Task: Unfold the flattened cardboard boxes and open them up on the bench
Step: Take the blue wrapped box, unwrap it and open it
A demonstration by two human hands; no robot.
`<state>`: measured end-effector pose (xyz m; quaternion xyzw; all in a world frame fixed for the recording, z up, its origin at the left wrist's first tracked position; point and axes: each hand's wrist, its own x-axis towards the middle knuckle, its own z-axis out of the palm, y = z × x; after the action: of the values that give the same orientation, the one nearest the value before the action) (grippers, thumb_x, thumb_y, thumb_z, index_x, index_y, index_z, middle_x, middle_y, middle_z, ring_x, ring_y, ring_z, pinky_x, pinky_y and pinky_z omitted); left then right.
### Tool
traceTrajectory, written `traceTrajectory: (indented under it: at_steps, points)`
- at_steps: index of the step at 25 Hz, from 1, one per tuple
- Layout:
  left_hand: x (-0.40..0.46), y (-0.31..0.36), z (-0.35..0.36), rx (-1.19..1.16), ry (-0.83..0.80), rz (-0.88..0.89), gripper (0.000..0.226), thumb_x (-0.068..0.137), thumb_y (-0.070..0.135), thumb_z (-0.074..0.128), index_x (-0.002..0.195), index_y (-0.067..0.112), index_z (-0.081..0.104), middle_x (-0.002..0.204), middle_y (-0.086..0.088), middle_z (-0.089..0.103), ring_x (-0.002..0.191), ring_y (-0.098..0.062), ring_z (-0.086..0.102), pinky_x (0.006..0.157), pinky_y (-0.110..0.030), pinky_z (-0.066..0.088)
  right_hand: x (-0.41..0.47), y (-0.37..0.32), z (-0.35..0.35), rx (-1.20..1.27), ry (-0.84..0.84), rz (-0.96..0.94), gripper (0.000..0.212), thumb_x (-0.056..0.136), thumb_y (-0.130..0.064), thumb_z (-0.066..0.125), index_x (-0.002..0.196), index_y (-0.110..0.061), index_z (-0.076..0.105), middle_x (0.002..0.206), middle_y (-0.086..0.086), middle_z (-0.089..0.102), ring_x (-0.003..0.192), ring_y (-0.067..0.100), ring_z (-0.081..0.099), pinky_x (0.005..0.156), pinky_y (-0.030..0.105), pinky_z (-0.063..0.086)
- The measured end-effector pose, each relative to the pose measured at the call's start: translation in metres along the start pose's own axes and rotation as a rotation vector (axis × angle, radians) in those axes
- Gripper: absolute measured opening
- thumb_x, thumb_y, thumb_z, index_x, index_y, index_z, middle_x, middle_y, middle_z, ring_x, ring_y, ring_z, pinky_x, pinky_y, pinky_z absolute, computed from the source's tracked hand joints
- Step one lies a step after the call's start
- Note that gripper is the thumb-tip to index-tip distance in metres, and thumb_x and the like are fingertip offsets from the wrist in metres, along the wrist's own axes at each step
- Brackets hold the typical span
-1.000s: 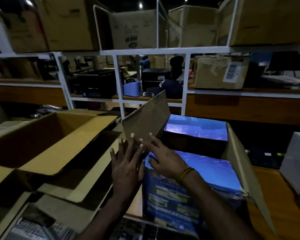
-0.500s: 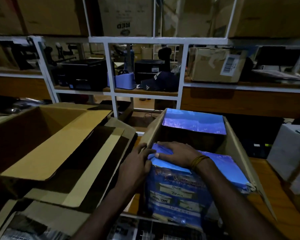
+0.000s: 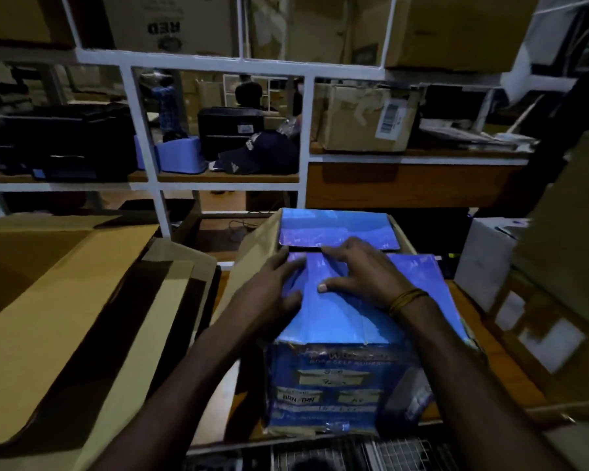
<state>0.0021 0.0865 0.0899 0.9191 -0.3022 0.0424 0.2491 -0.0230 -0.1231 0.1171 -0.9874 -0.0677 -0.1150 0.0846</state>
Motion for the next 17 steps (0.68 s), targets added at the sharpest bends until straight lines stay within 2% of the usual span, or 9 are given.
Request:
traceTrajectory:
  at_steps: [3,6,8,9,10,13,15,17]
  points:
    - [0.002,0.014,-0.022,-0.055,0.095,0.079,0.078,0.085,0.024,0.073,0.152,0.027,0.034,0.157,-0.003,0.024,0.139,-0.024,0.035,0.103,-0.038,0.043,-0.017,-0.008,-0.017,-0.05,0.225,-0.039,0.076,0.075,-0.05,0.076,0.142,-0.026,0.05,0.114,0.008,0.055,0.111,0.033,0.051,0.085,0.043,0.038]
    - [-0.018,0.04,-0.044,-0.118,0.281,0.102,0.056,0.084,0.02,0.074,0.135,0.028,0.054,0.136,-0.002,0.049,0.12,-0.02,0.05,0.093,-0.035,0.047,-0.043,-0.02,-0.036,0.003,0.379,-0.07,0.056,0.077,-0.04,0.078,0.129,-0.028,0.061,0.109,0.002,0.061,0.107,0.026,0.055,0.089,0.043,0.041]
    - [-0.032,0.054,-0.06,-0.192,0.316,0.078,0.041,0.084,0.016,0.073,0.12,0.031,0.063,0.121,-0.001,0.062,0.108,-0.018,0.059,0.088,-0.035,0.05,-0.061,-0.028,-0.049,0.057,0.481,-0.104,0.037,0.083,-0.041,0.071,0.117,-0.028,0.067,0.103,-0.001,0.067,0.098,0.02,0.061,0.083,0.042,0.049]
    - [-0.042,0.06,-0.068,-0.179,0.305,0.065,0.035,0.083,0.018,0.073,0.114,0.032,0.066,0.116,-0.001,0.066,0.104,-0.018,0.061,0.087,-0.037,0.052,-0.074,-0.031,-0.054,0.082,0.514,-0.119,0.031,0.087,-0.046,0.064,0.111,-0.027,0.07,0.1,-0.002,0.07,0.092,0.018,0.063,0.078,0.041,0.052]
    - [-0.051,0.066,-0.074,-0.131,0.272,0.059,0.029,0.084,0.021,0.073,0.111,0.032,0.068,0.112,0.0,0.068,0.102,-0.018,0.062,0.085,-0.037,0.052,-0.086,-0.033,-0.059,0.099,0.529,-0.125,0.034,0.09,-0.053,0.056,0.105,-0.028,0.073,0.097,-0.004,0.072,0.088,0.016,0.065,0.073,0.04,0.053]
    - [-0.085,0.084,-0.081,0.059,0.068,0.042,0.025,0.09,0.027,0.067,0.113,0.034,0.07,0.108,0.008,0.067,0.095,-0.011,0.058,0.075,-0.03,0.047,-0.131,-0.04,-0.065,0.121,0.454,-0.095,0.062,0.091,-0.07,0.033,0.094,-0.026,0.077,0.084,-0.001,0.074,0.073,0.016,0.065,0.063,0.039,0.052]
    - [-0.104,0.097,-0.079,0.118,-0.034,0.03,0.027,0.092,0.028,0.064,0.117,0.036,0.068,0.113,0.009,0.065,0.097,-0.008,0.056,0.074,-0.029,0.045,-0.159,-0.046,-0.068,0.107,0.365,-0.064,0.065,0.093,-0.07,0.031,0.091,-0.025,0.077,0.075,0.0,0.071,0.064,0.016,0.061,0.057,0.039,0.05]
    - [-0.117,0.101,-0.07,0.055,-0.151,0.031,0.03,0.093,0.027,0.063,0.121,0.038,0.066,0.124,0.01,0.064,0.104,-0.007,0.056,0.08,-0.028,0.049,-0.179,-0.051,-0.066,0.078,0.232,-0.018,0.062,0.095,-0.067,0.031,0.092,-0.026,0.076,0.073,-0.001,0.069,0.062,0.015,0.058,0.055,0.038,0.049]
